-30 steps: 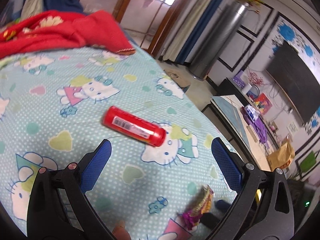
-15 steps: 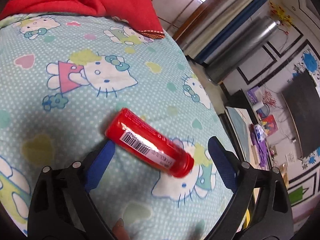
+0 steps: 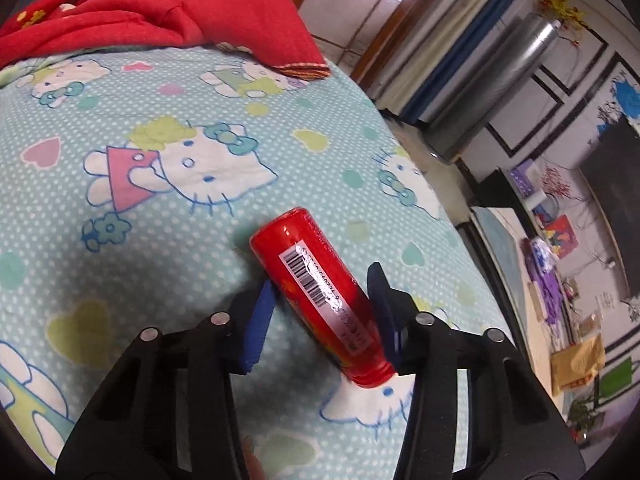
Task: Collect trash
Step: 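Grasp the red tube with the left gripper while the right gripper grasps the yellow snack packet, then carry the red tube and yellow packet over the yellow bin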
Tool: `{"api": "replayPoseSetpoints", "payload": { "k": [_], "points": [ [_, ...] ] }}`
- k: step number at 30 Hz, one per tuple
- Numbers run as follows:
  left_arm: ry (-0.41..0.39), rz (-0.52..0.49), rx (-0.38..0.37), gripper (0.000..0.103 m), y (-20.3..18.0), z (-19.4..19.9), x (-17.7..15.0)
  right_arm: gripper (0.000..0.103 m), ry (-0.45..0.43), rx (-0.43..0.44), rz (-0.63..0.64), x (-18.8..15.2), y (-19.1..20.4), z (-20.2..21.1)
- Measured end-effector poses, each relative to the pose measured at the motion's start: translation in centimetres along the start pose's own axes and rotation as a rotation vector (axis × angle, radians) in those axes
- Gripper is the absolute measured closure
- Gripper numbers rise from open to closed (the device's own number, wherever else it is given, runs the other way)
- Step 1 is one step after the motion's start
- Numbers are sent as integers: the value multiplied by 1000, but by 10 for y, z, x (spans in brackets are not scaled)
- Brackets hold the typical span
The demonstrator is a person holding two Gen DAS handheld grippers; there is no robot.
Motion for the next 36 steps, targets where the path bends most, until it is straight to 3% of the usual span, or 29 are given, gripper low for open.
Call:
{"api": "replayPoseSetpoints", "payload": {
  "k": [5, 12, 20, 36],
  "points": [
    [7, -80, -65, 77, -16, 14, -15, 88, -27, -50, -35, 4, -23, 11],
    [39, -228, -142, 78, -51, 29, -51, 88, -53, -117, -64, 5, -56, 30],
    [20, -368, -222, 78, -90, 50, -87, 88, -70, -183, -94, 4, -88, 47],
    [40, -494, -338, 78, -130, 77, -131, 88, -81, -273, -155, -17, -129, 87]
  ]
}}
Point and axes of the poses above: each gripper's, at about its wrist camera, not at the fingertips, and z roughly against the way its jaws point, y to its left, x to its top, the point moved 2 cm from there along -z, roughly the way its jaws point, and after that the axes turned 11 degrees about z, right-handed, at the moved point
